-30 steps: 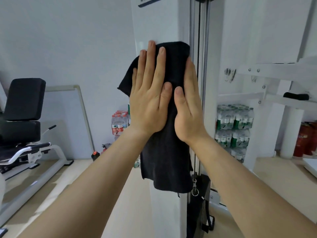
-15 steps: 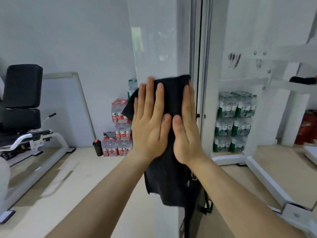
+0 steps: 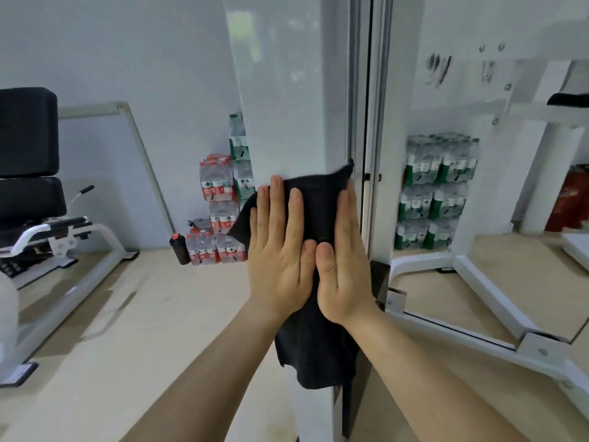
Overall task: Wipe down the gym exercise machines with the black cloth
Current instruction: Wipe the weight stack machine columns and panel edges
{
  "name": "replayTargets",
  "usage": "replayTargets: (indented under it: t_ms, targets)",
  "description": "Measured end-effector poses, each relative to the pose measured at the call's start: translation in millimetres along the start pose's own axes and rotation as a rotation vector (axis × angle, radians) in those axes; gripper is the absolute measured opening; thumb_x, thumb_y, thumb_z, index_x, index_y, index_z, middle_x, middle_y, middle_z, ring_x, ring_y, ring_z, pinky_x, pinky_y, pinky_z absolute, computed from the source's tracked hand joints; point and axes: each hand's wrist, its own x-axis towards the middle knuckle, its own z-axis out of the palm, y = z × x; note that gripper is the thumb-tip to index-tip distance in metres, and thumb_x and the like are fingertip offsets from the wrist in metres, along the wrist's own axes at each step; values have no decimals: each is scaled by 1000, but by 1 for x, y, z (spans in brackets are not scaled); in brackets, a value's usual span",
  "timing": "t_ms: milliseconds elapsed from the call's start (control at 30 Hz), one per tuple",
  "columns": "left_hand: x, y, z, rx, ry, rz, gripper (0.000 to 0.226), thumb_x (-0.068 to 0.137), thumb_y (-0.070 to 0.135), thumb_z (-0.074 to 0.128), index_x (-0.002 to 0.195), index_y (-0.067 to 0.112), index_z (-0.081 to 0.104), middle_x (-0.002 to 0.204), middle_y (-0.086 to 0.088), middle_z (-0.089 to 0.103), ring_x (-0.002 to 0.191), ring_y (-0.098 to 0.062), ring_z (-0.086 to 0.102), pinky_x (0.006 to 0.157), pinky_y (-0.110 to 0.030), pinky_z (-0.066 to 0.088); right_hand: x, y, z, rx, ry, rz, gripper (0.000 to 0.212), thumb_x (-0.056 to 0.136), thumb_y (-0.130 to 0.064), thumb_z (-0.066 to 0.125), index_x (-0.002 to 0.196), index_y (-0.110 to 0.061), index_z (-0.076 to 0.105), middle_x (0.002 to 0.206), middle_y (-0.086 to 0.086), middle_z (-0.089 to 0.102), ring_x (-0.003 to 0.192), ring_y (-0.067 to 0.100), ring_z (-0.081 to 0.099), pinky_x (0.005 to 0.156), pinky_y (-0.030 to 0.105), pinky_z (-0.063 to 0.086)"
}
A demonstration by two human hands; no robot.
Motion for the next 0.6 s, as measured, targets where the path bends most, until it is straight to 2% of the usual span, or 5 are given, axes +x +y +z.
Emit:
replayTargets:
  t_ms: [133, 267, 400, 533, 600]
  targets:
    - [-37, -2, 0, 32, -120, -18, 60, 108, 38, 14, 158, 21, -13, 166, -3, -19, 154, -31, -7, 125, -51, 5, -36, 2, 0, -194, -31, 78, 61, 107, -41, 20, 159, -23, -6, 168, 6, 0, 155, 22, 7, 121, 54, 21]
    - [-19, -6, -24, 94, -200, 13, 60, 108, 43, 15, 158, 27, -15, 165, 4, -21, 155, -25, -7, 126, -44, 1, -18, -26, -4, -88, 0, 141, 62, 105, -32, 30, 157, -14, 0, 168, 6, 4, 155, 15, 7, 125, 37, 18]
    - [17, -3, -35, 65, -178, 52, 60, 109, 36, 21, 157, 29, -13, 164, 9, -21, 155, -22, -7, 126, -43, 3, 25, -47, 0, 14, 117, 245, 65, 103, -37, 29, 158, -7, 12, 166, 9, 17, 153, 13, 16, 123, 24, 17]
    - [-3, -3, -30, 3, -170, 14, 56, 109, 28, 22, 158, 12, 1, 166, -4, -5, 155, -28, 2, 126, -47, 12, 44, -44, 8, -15, 210, 232, 68, 104, -41, 32, 158, -5, 14, 161, 13, 27, 147, 21, 32, 117, 40, 36]
    - [-28, -8, -22, -4, -190, -17, 55, 109, 29, 20, 157, 7, 2, 166, -10, -1, 155, -31, 4, 125, -51, 16, 30, -35, 12, -28, 211, 217, 68, 104, -38, 37, 158, -3, 14, 162, 14, 25, 149, 22, 29, 118, 41, 34]
